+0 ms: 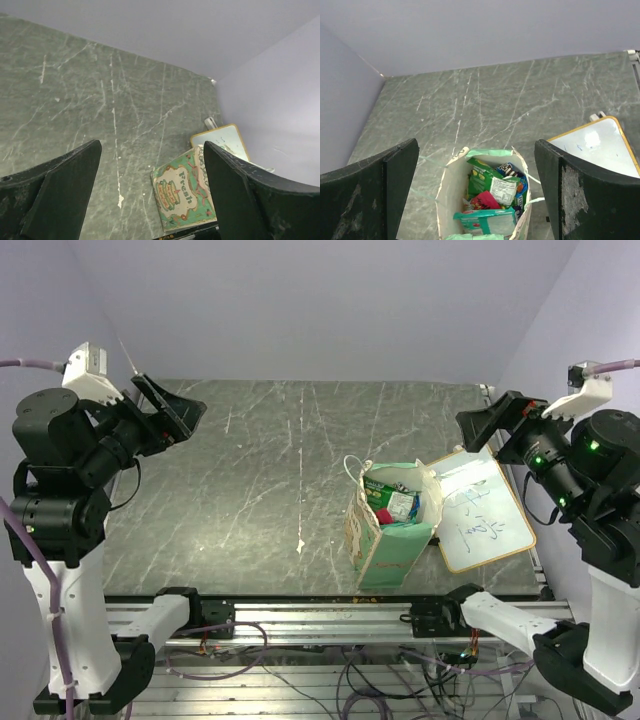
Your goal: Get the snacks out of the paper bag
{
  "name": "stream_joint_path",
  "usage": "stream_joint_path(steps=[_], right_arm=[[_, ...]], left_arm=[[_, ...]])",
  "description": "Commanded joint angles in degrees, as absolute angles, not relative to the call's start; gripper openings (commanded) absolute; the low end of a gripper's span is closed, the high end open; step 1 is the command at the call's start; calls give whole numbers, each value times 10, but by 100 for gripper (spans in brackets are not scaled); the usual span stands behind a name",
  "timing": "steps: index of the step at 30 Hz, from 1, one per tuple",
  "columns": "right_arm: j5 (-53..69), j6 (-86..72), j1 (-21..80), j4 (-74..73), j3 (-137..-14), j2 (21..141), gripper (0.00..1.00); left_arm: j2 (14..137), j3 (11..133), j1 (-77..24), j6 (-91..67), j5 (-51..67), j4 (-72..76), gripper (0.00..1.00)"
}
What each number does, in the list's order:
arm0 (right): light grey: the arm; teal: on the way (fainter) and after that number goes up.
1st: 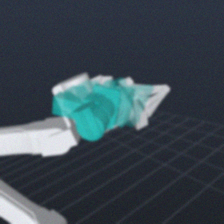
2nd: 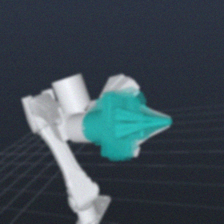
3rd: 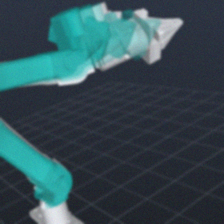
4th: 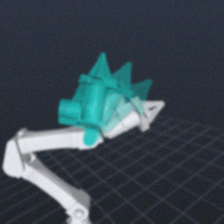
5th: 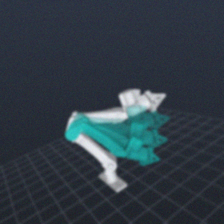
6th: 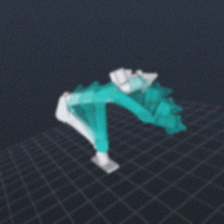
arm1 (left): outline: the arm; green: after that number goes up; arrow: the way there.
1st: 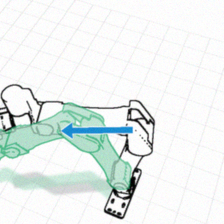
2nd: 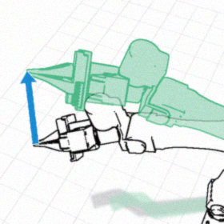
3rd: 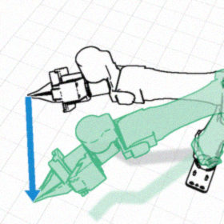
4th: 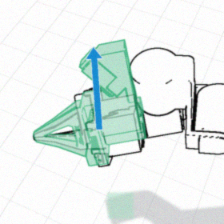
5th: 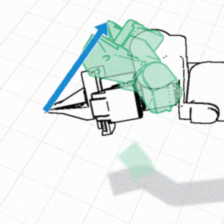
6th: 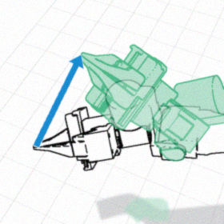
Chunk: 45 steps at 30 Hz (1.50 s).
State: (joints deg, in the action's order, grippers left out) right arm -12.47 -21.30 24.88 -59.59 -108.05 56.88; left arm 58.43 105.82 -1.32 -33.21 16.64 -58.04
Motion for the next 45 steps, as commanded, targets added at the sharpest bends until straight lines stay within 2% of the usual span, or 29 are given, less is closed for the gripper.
stream_joint_path(steps=[1, 12, 21, 24, 27, 32, 37, 41, 45], right_arm=[[-136, -226, 231, -642, -1112, 586, 100], [-165, -216, 200, -704, -1119, 628, 100], [-258, -255, 190, -743, -1082, 709, 100], [-241, -274, 167, -745, -1061, 728, 100], [-159, -275, 108, -741, -1012, 731, 100], [14, -240, -46, -727, -901, 689, 100], [209, -260, -93, -669, -800, 634, 100], [364, -314, -100, -586, -722, 596, 95], [446, -353, -100, -526, -686, 569, 91]], left_arm=[[574, 1025, -15, -341, 114, -559, 95], [551, 942, -17, -357, 56, -529, 97], [576, 928, -18, -370, 83, -504, 98], [587, 929, -18, -374, 91, -497, 98], [599, 928, -18, -379, 98, -490, 98], [605, 909, -19, -392, 111, -476, 98], [595, 878, -20, -405, 134, -466, 98], [586, 865, -20, -412, 151, -464, 98], [583, 875, -20, -407, 159, -477, 98]])
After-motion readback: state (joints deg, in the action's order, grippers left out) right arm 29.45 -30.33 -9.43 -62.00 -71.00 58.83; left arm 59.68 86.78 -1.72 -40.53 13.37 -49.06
